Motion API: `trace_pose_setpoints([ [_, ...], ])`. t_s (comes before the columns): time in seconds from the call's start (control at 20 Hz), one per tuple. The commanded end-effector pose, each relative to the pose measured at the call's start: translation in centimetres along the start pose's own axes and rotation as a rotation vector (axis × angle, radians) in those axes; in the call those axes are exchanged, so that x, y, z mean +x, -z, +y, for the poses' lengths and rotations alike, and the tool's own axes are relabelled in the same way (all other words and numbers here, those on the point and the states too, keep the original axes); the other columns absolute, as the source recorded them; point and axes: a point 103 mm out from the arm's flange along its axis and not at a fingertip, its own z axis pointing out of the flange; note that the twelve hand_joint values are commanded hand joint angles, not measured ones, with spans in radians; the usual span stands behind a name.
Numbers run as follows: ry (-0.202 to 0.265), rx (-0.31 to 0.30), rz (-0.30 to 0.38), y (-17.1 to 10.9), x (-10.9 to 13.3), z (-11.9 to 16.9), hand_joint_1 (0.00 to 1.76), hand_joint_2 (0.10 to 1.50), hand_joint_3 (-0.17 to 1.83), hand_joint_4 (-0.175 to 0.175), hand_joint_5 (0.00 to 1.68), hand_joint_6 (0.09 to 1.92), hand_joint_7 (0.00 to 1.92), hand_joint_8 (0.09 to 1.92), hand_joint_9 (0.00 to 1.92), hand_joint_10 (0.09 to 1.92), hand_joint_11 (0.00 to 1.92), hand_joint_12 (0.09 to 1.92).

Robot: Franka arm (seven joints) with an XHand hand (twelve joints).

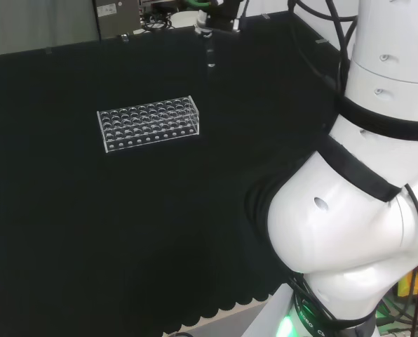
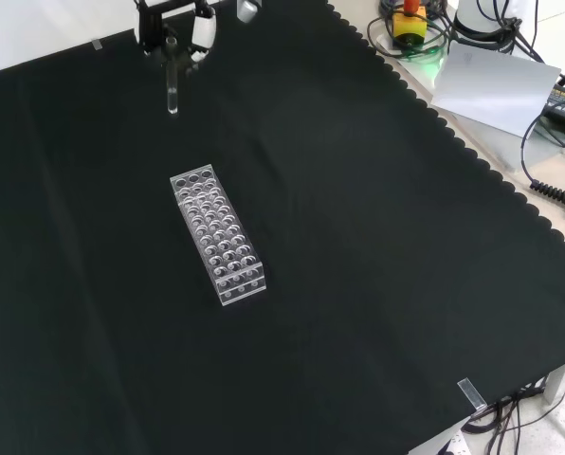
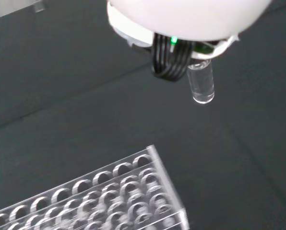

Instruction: Put the test tube back in the rack.

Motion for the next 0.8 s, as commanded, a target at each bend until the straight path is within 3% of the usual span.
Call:
trace_pose_setpoints([
  [0.05,0.109,0.044,0.046,-1.4,5.3,-1.3,1.43,0.58,0.77,-0.175,1.23,0.74,1.32,0.78,1.25,0.73,1.08,1.03],
  [0.35,0.171,0.085,0.078,-2.9,8.9,-2.1,1.43,0.58,0.77,-0.175,1.23,0.74,1.32,0.78,1.25,0.73,1.08,1.03],
  [0.55,0.198,0.106,0.063,-4.1,10.4,-2.3,1.43,0.58,0.77,-0.175,1.23,0.74,1.31,0.78,1.25,0.74,1.08,1.03],
  [0.8,0.205,0.13,0.054,-5.6,11.4,-2.0,1.43,0.58,0.77,-0.175,1.23,0.74,1.31,0.78,1.25,0.74,1.08,1.03],
])
